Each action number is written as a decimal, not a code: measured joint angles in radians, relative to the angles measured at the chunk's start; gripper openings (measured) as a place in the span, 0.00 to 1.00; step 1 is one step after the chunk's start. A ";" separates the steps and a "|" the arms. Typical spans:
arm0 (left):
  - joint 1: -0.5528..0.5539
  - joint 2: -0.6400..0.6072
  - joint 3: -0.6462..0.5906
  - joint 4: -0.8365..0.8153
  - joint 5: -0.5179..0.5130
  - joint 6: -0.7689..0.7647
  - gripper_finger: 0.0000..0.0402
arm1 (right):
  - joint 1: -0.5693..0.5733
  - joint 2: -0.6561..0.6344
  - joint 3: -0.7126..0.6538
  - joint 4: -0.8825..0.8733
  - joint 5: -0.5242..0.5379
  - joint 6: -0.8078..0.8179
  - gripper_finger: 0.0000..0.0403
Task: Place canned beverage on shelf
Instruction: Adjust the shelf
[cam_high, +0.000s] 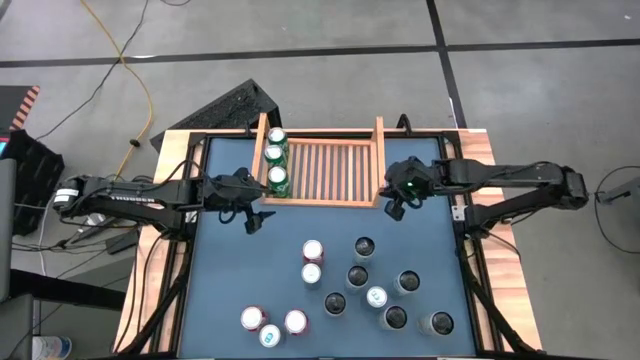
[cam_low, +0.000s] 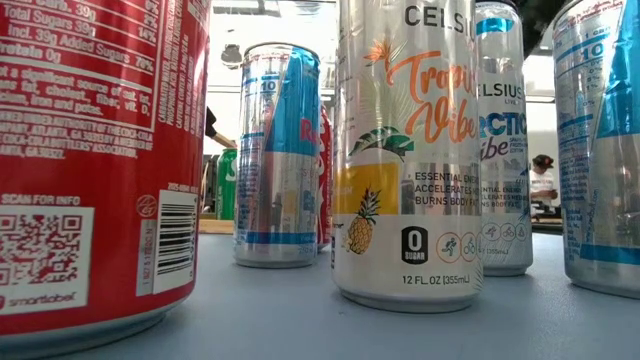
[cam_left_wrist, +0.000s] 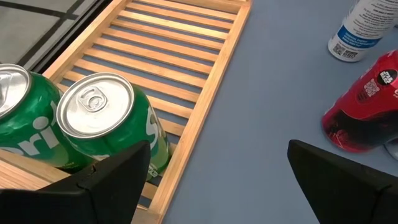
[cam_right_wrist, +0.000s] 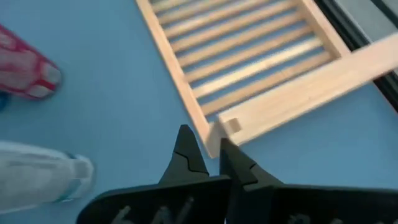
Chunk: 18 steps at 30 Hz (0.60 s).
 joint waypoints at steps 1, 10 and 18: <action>0.000 0.000 0.000 0.000 0.000 0.000 0.92 | -0.009 0.008 -0.002 -0.010 0.000 -0.006 0.00; 0.000 0.000 0.000 0.001 -0.002 0.014 0.92 | -0.057 0.088 -0.001 -0.011 0.006 -0.016 0.00; 0.000 0.000 0.000 0.002 -0.007 0.025 0.92 | -0.070 0.091 -0.001 -0.011 0.003 -0.018 0.00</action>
